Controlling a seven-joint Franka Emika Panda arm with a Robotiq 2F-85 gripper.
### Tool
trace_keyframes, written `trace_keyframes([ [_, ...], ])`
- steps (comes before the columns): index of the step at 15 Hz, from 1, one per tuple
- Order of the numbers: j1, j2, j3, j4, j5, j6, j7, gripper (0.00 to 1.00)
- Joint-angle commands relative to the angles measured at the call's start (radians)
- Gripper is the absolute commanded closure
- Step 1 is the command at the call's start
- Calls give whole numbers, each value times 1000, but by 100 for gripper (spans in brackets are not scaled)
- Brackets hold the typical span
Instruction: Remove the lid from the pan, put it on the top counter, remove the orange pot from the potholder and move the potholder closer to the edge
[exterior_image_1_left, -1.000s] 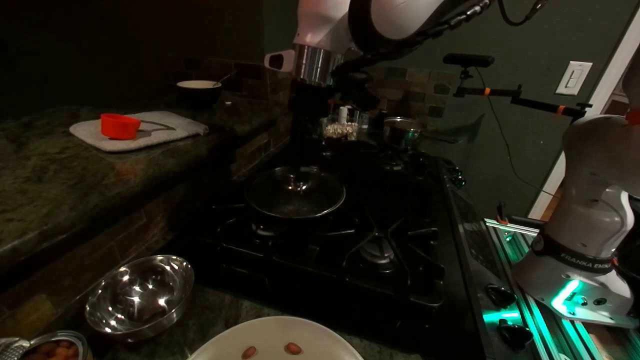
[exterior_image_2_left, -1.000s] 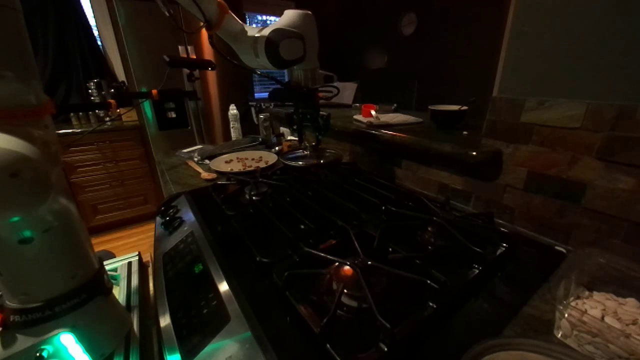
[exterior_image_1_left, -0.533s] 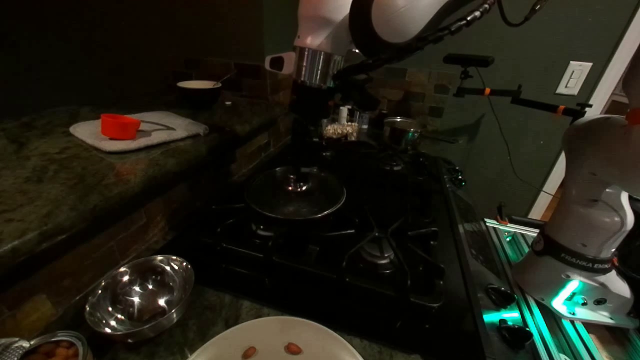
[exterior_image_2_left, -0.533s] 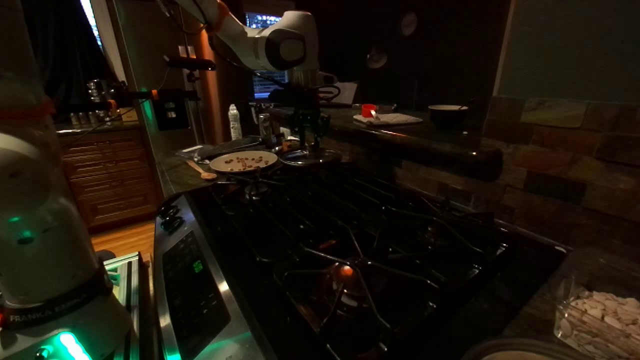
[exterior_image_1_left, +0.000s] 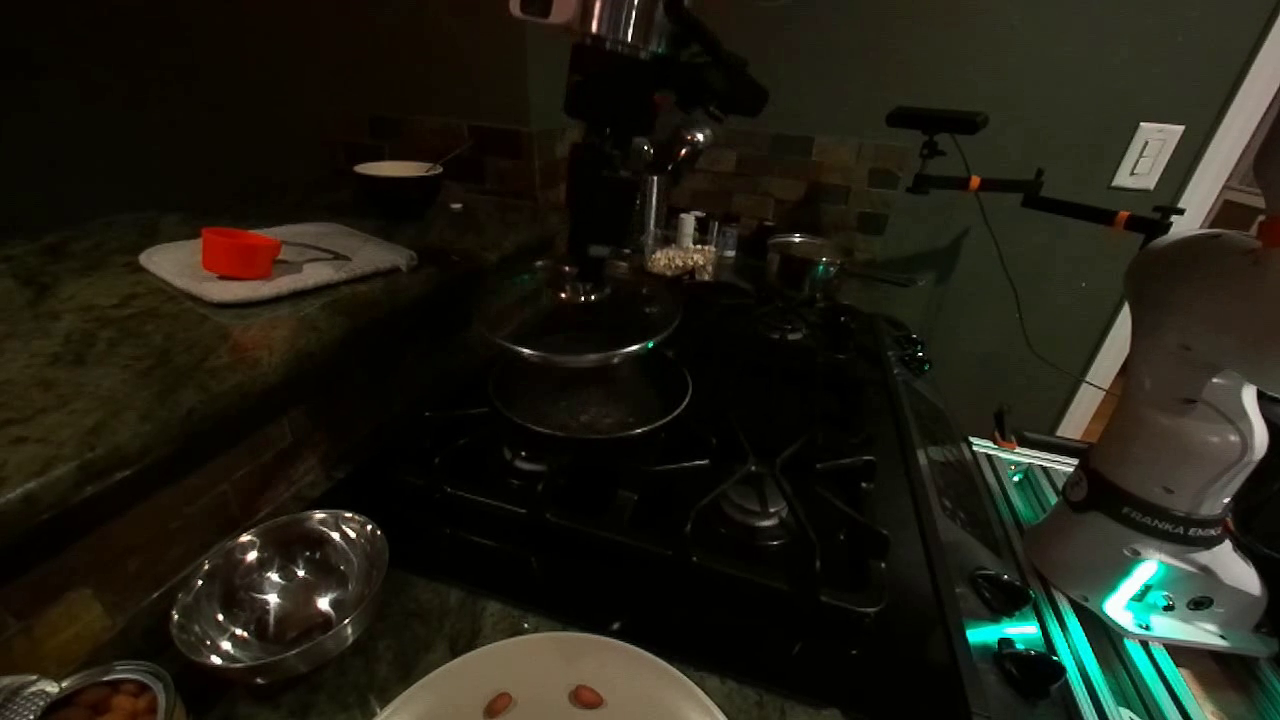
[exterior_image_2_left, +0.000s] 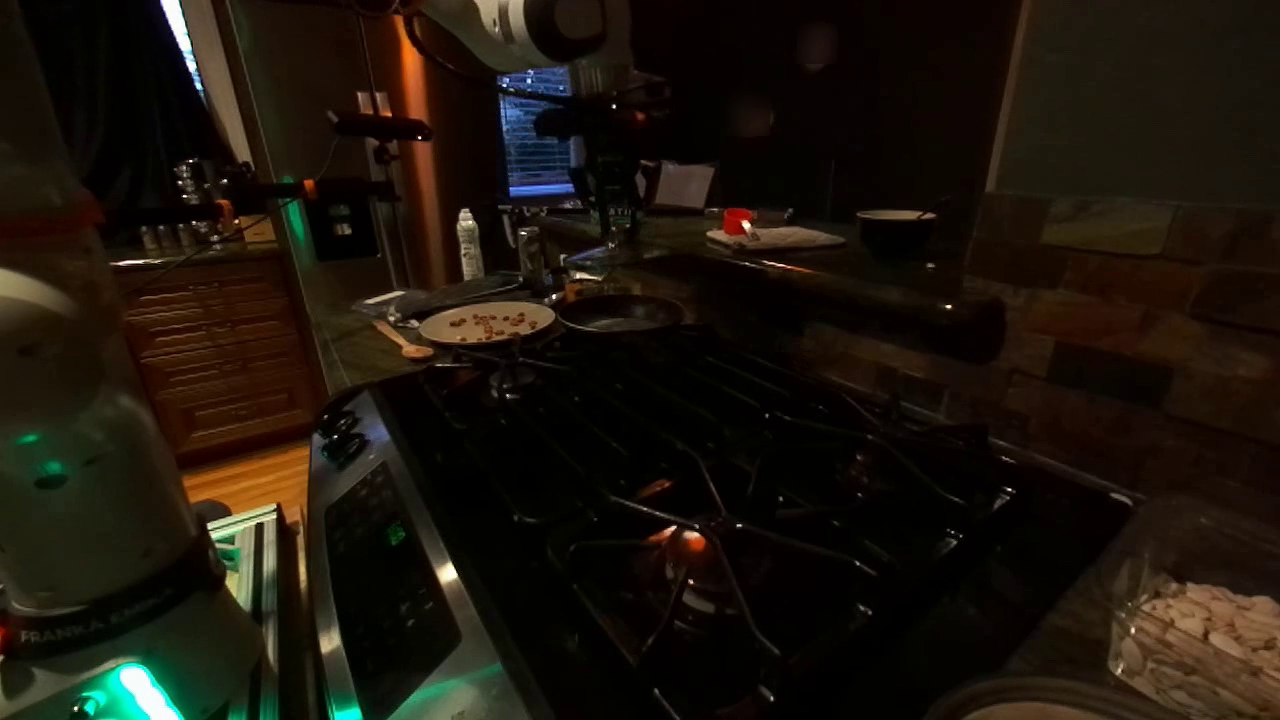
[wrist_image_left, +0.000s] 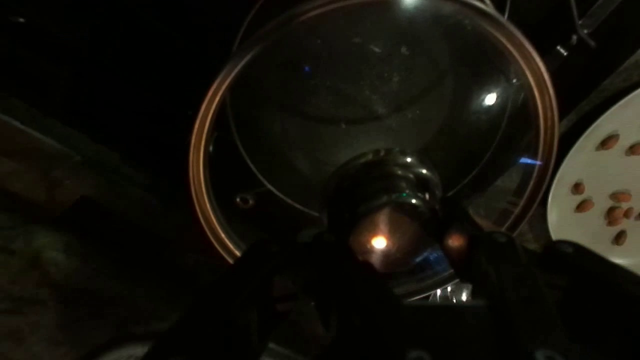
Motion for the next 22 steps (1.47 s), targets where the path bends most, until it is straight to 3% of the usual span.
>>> trace_keyframes([
  [1,-15,60,3,182,-14,-94,27,77],
  [2,-21,88,-2,235,10,-121,32,77],
  [3,-17,25,6,122,1,-64,13,52],
  [8,-30,81,4,207,1,-95,19,52],
  [9,-30,84,4,207,1,-95,20,77],
  [15,-67,290,-42,458,-108,-144,69,77],
  [22,-133,532,-73,817,-37,-294,150,77],
])
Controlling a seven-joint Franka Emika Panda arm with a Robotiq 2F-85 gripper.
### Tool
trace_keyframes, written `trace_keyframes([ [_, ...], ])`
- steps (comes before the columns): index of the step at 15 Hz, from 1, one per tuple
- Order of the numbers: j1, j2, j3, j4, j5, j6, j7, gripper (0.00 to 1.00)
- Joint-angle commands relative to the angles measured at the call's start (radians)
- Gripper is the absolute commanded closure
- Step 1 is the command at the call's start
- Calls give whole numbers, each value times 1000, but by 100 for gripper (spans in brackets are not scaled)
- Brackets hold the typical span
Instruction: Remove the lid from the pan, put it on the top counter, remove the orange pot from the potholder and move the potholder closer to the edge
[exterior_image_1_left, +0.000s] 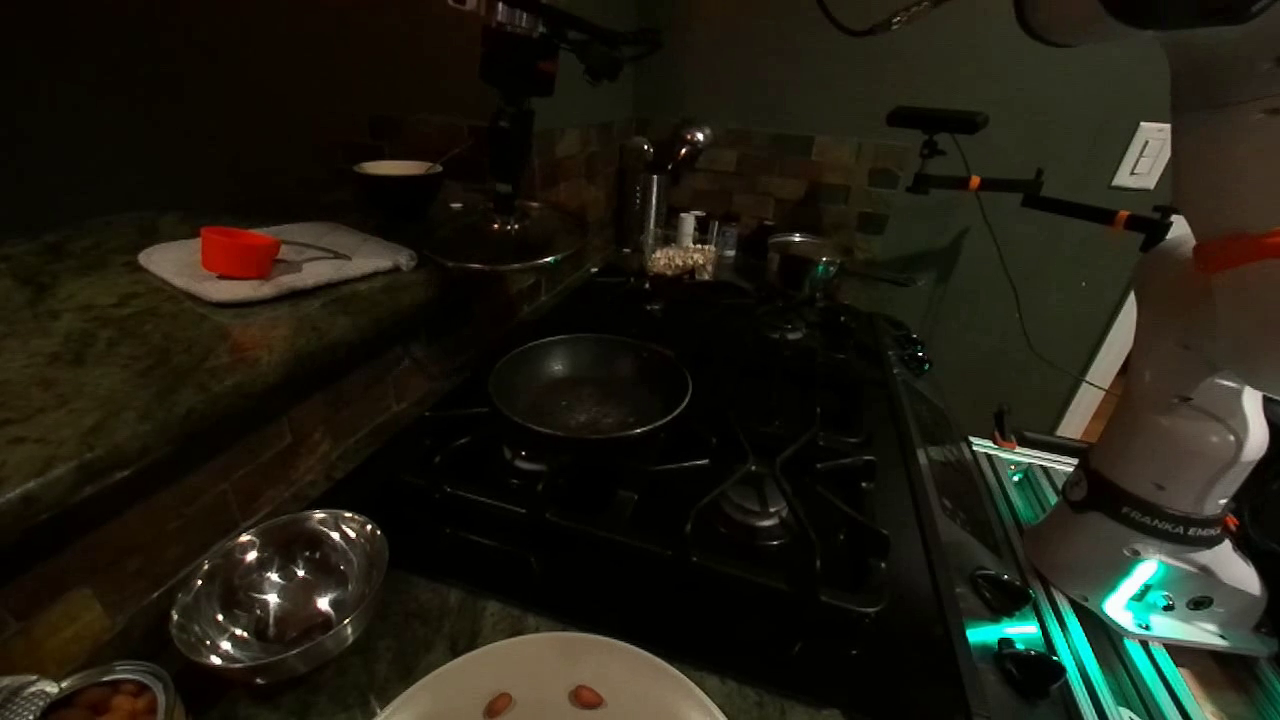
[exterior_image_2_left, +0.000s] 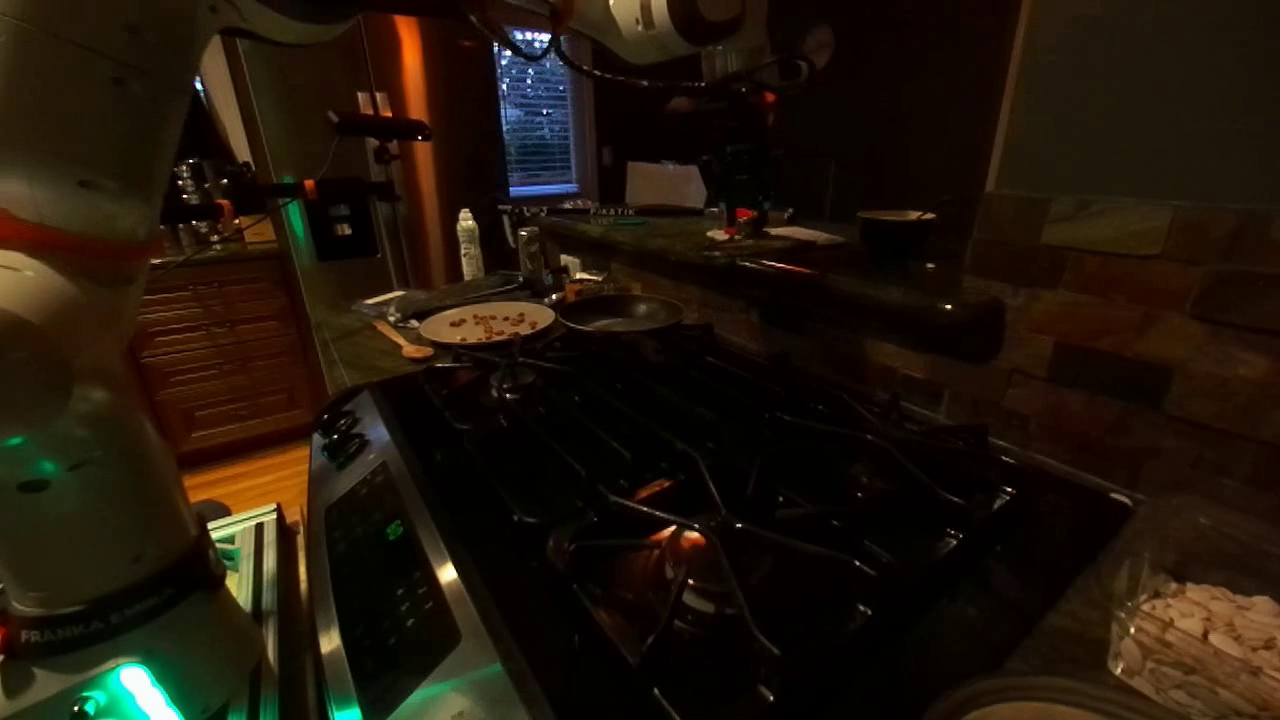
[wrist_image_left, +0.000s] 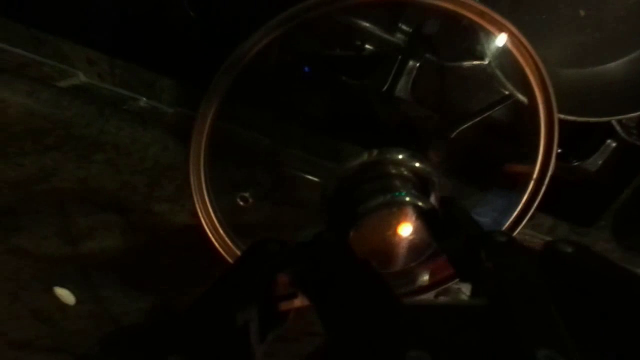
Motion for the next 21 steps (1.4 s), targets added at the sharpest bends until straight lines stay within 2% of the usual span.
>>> trace_keyframes([
  [1,-21,141,-4,248,39,-116,75,77],
  [6,-40,295,-15,483,89,-144,243,77],
  [10,-22,414,-44,636,58,-114,352,77],
  [14,-15,472,-63,715,35,-98,415,77],
  [19,-10,503,-90,757,11,-83,467,77],
  [20,-8,503,-91,756,10,-96,466,27],
  [21,-5,509,-92,759,9,-76,457,26],
])
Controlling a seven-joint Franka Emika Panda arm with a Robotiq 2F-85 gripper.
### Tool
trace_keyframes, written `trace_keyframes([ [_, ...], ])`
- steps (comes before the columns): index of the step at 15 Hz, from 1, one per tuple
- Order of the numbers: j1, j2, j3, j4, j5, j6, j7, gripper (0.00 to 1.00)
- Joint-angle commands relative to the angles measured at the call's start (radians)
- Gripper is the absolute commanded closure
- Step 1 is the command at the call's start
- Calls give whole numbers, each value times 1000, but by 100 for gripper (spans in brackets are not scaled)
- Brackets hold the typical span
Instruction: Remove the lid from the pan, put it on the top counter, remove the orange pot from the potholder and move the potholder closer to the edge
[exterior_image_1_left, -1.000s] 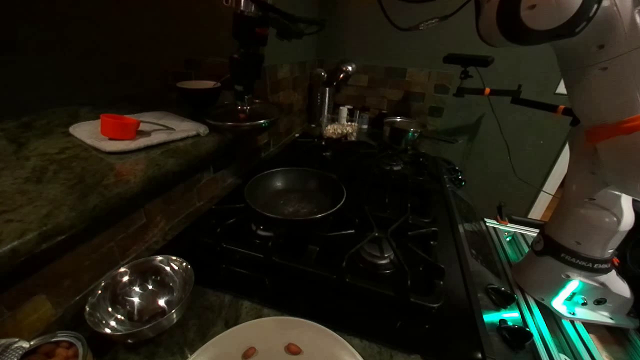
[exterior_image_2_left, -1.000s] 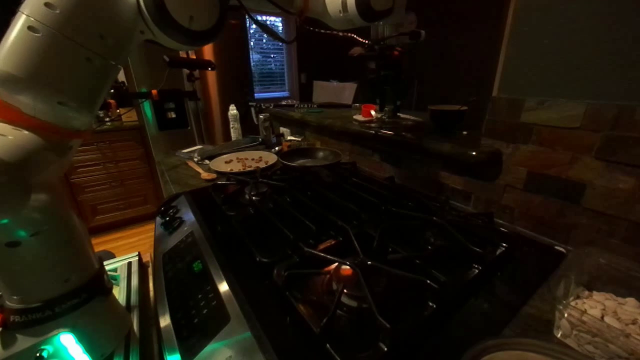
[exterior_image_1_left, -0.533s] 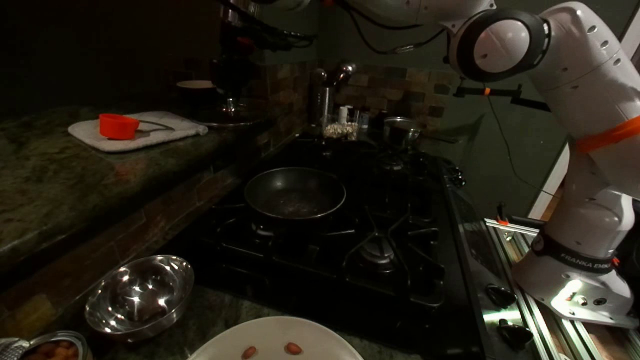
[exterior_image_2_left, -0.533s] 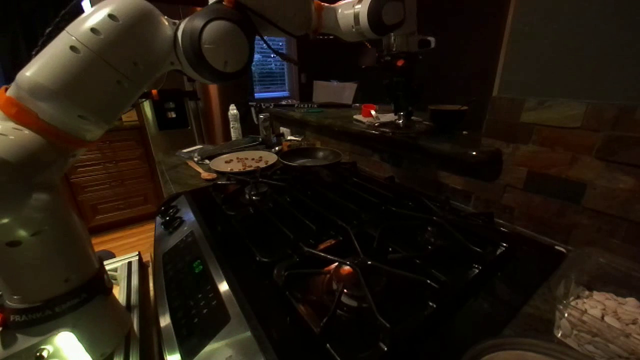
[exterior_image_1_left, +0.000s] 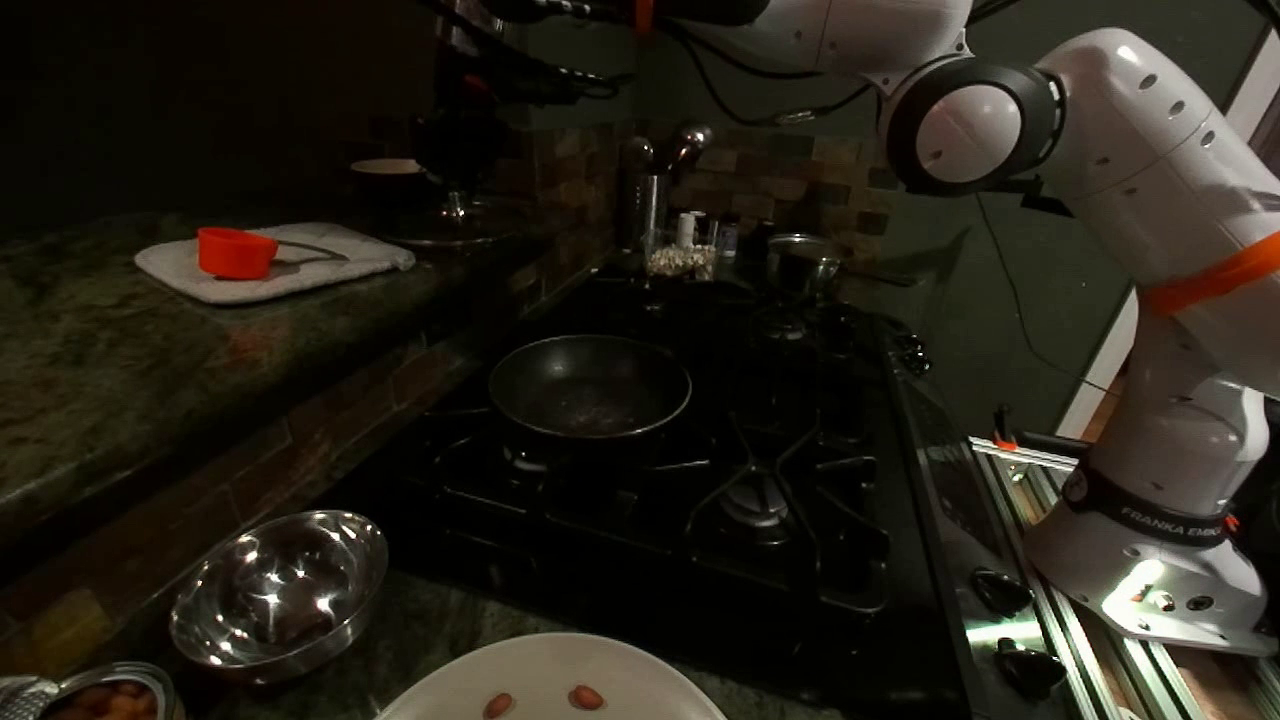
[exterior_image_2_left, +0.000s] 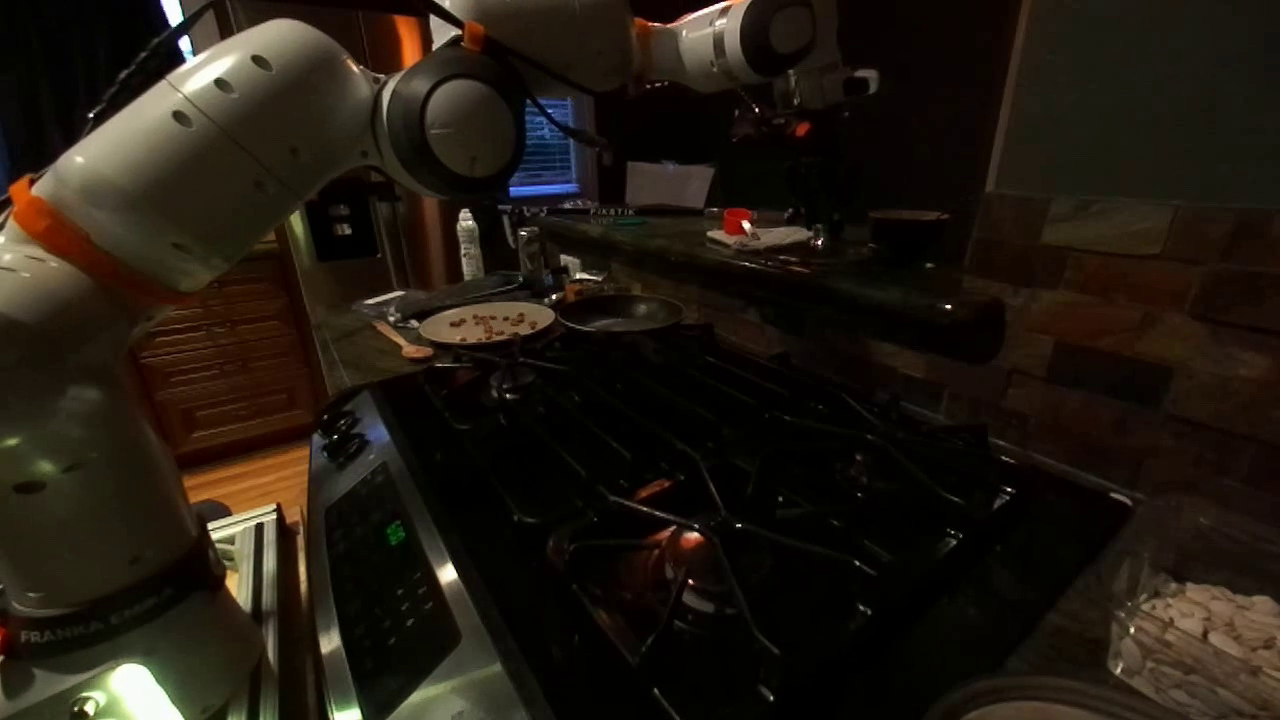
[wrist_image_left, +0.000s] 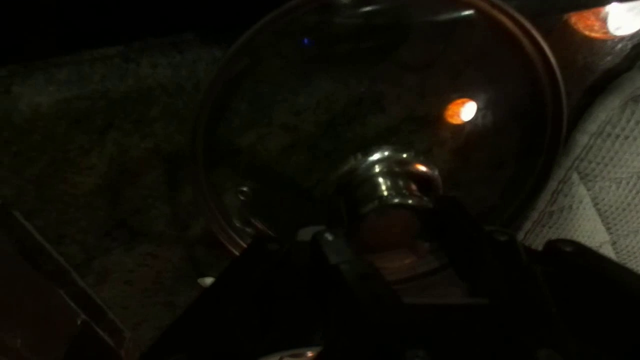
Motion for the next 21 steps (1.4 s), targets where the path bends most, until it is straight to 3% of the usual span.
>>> trace_keyframes([
  [1,24,40,-21,59,-30,17,13,19],
  [4,47,14,1,55,-20,29,-35,1],
  [10,96,-33,88,73,22,8,-278,0],
  [16,50,-22,207,77,112,9,-582,0],
  [17,76,-30,166,73,76,21,-488,0],
  [21,55,-27,193,73,96,21,-560,0],
])
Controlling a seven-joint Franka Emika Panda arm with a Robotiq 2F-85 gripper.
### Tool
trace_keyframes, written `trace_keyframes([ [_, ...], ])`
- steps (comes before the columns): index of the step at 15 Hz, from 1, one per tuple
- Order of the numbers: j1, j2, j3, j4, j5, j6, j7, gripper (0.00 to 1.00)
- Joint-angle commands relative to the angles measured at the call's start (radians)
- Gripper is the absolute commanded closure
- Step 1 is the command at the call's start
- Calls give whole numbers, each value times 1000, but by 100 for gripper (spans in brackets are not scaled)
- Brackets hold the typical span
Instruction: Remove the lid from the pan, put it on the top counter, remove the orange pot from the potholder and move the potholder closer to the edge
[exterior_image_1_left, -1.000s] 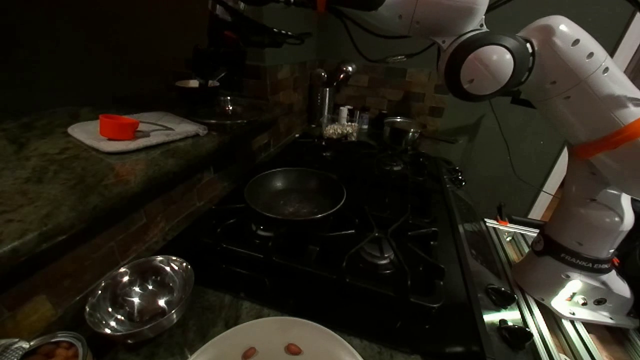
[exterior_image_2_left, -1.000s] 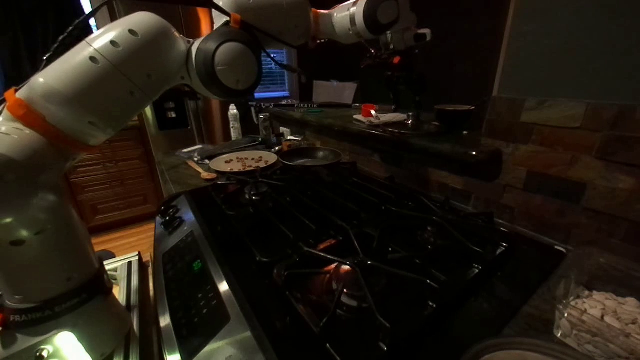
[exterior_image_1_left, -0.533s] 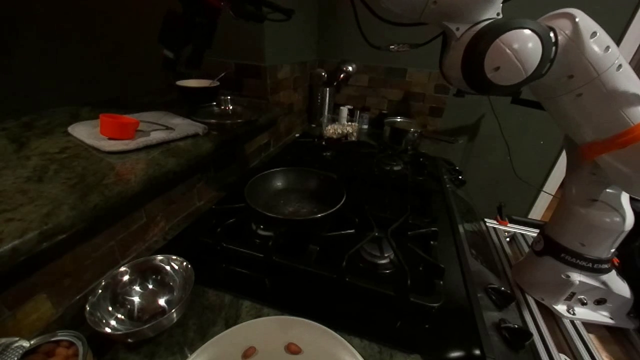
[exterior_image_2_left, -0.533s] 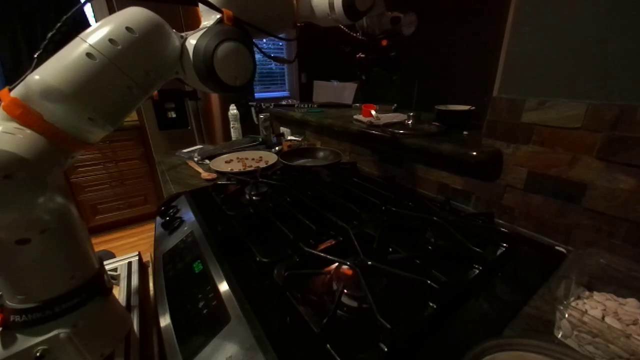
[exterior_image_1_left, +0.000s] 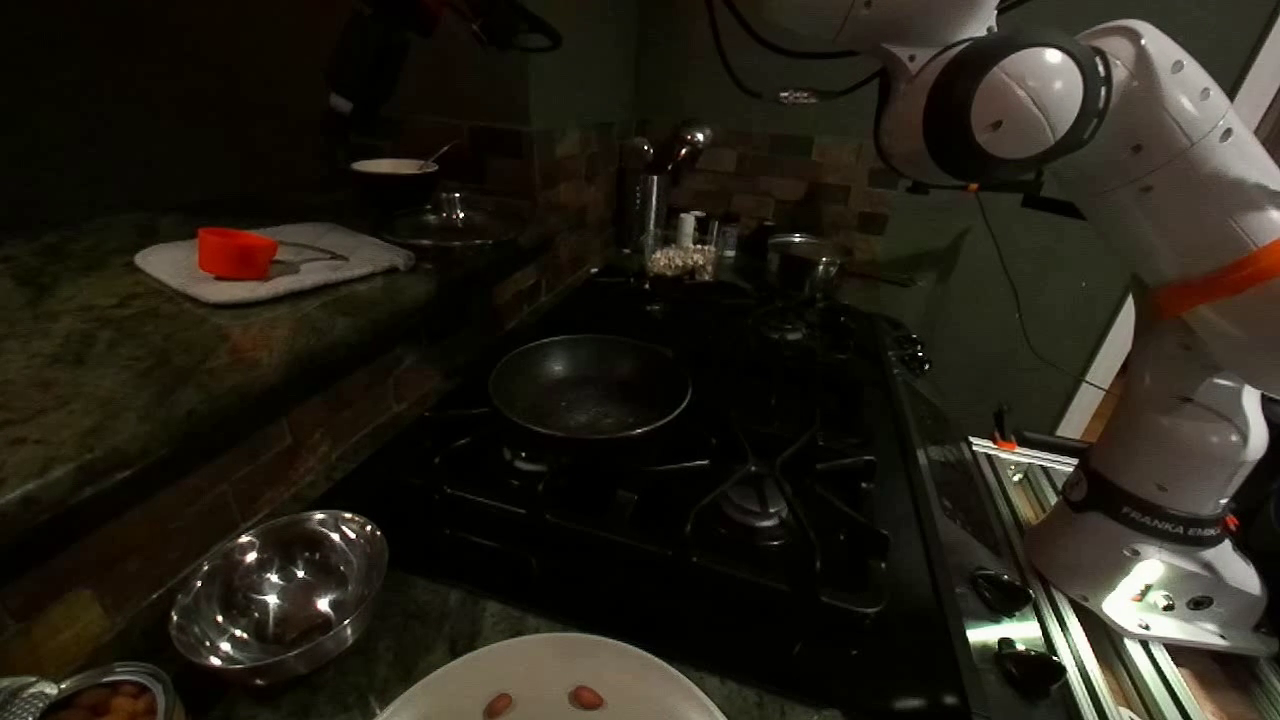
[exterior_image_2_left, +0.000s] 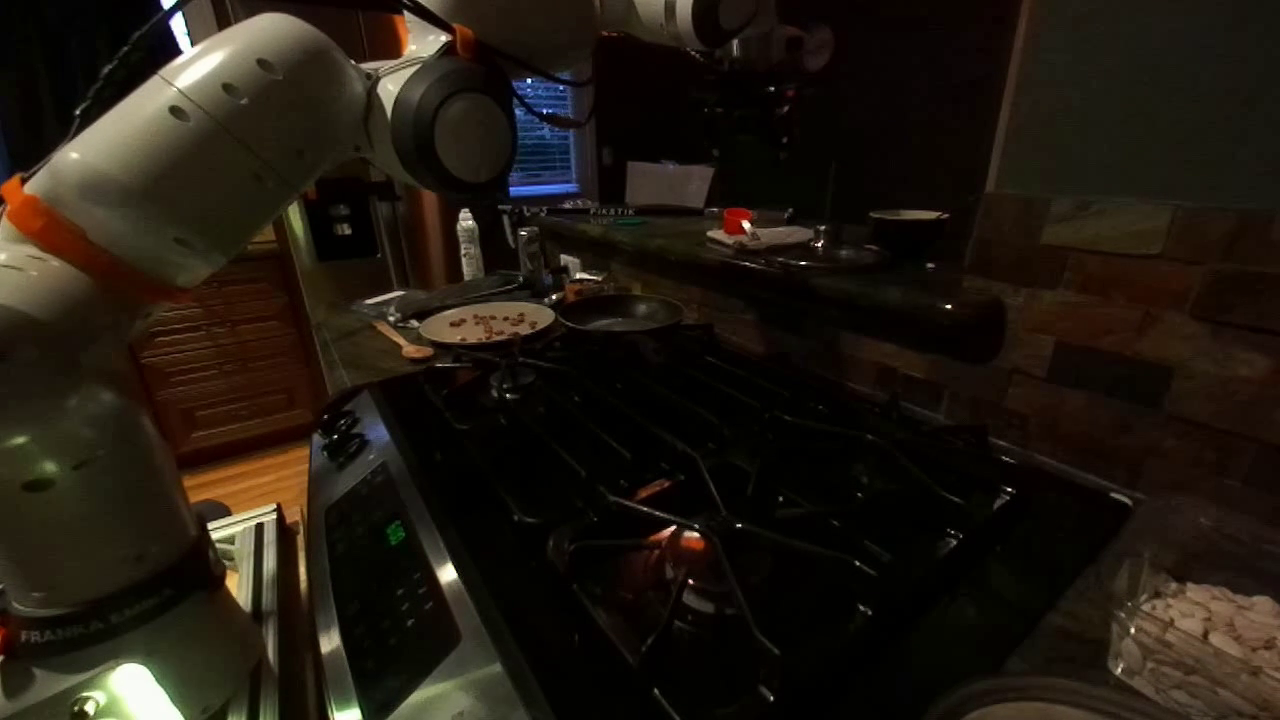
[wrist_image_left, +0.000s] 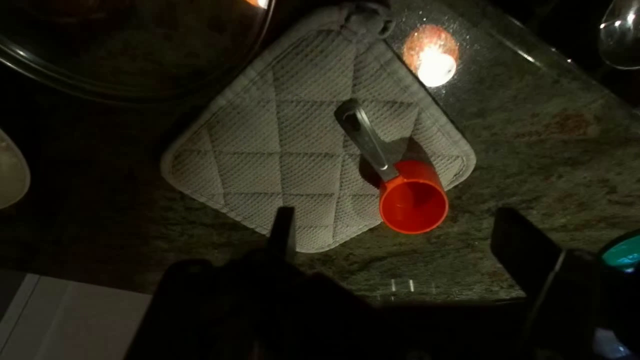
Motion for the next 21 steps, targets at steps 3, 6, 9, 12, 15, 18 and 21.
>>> trace_keyframes([
  [3,0,0,3,0,0,0,-5,0],
  [6,-13,19,36,7,23,11,-115,0],
  [9,-26,50,81,10,50,20,-293,0],
  [12,-45,84,130,12,87,9,-448,0],
  [15,-54,113,165,15,109,4,-565,0],
  [18,-52,136,187,18,112,4,-653,10],
  [21,-46,151,195,22,102,12,-712,15],
])
